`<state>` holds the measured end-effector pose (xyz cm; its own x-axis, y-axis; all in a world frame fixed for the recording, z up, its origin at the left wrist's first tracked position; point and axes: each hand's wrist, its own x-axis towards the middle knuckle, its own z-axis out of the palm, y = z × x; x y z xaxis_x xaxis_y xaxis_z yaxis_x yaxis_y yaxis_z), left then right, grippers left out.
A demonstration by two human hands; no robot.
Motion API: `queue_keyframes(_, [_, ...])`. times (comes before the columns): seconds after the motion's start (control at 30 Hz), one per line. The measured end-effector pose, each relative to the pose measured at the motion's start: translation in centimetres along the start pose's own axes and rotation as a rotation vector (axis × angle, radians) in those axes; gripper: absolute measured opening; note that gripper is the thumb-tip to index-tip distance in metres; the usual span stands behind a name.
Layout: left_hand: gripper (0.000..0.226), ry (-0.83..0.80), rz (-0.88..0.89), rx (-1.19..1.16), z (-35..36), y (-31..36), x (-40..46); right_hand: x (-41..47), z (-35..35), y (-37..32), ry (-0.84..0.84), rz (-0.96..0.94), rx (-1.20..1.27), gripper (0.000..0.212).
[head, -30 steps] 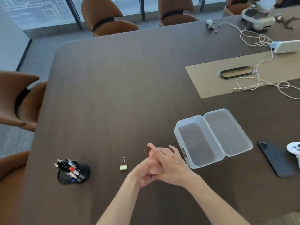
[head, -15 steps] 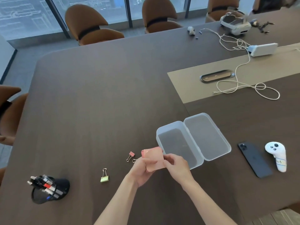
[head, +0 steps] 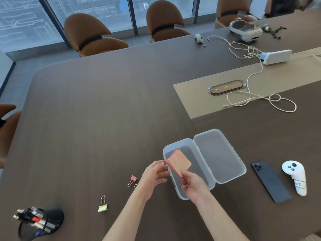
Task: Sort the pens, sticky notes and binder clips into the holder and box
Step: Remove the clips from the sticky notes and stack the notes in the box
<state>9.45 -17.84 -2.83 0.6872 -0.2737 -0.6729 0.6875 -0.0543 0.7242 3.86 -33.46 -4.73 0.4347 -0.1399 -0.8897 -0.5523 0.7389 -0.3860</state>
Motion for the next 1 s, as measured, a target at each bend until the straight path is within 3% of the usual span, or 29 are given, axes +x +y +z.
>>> queue_keyframes(0.13, [0.024, 0.049, 0.034, 0.035, 0.2, -0.9, 0.6, 2.9, 0.4, -0.3, 0.092, 0.105, 0.217, 0.013])
queue_keyframes(0.43, [0.026, -0.008, -0.039, 0.041, 1.3, -1.9, 1.7, 7.5, 2.5, -1.9, 0.256, 0.112, 0.367, 0.032])
queue_keyframes(0.6, [0.028, -0.025, -0.049, 0.054, 1.3, -1.9, 1.8, 7.9, 3.2, -2.6, 0.395, 0.078, 0.357, 0.024])
queue_keyframes(0.67, [0.028, -0.016, -0.058, 0.038, 1.3, -1.9, 1.7, 7.6, 3.3, -2.6, 0.439, 0.022, 0.301, 0.012])
queue_keyframes(0.73, [0.028, -0.017, -0.066, 0.001, 1.3, -1.9, 1.5, 7.0, 3.4, -2.5, 0.492, -0.044, 0.182, 0.026])
queue_keyframes(0.87, [0.026, -0.036, -0.071, -0.139, 0.4, -2.2, 0.5, 6.0, 3.1, -1.9, 0.517, -0.109, 0.017, 0.017])
queue_keyframes(0.93, [0.026, -0.027, -0.065, -0.231, -0.6, -2.4, -0.3, 5.1, 3.5, -1.4, 0.536, -0.236, -0.106, 0.009])
queue_keyframes(1.0, [0.025, 0.018, -0.060, -0.328, -1.9, -2.6, -1.1, 3.7, 4.4, -0.6, 0.513, -0.487, -0.329, 0.012])
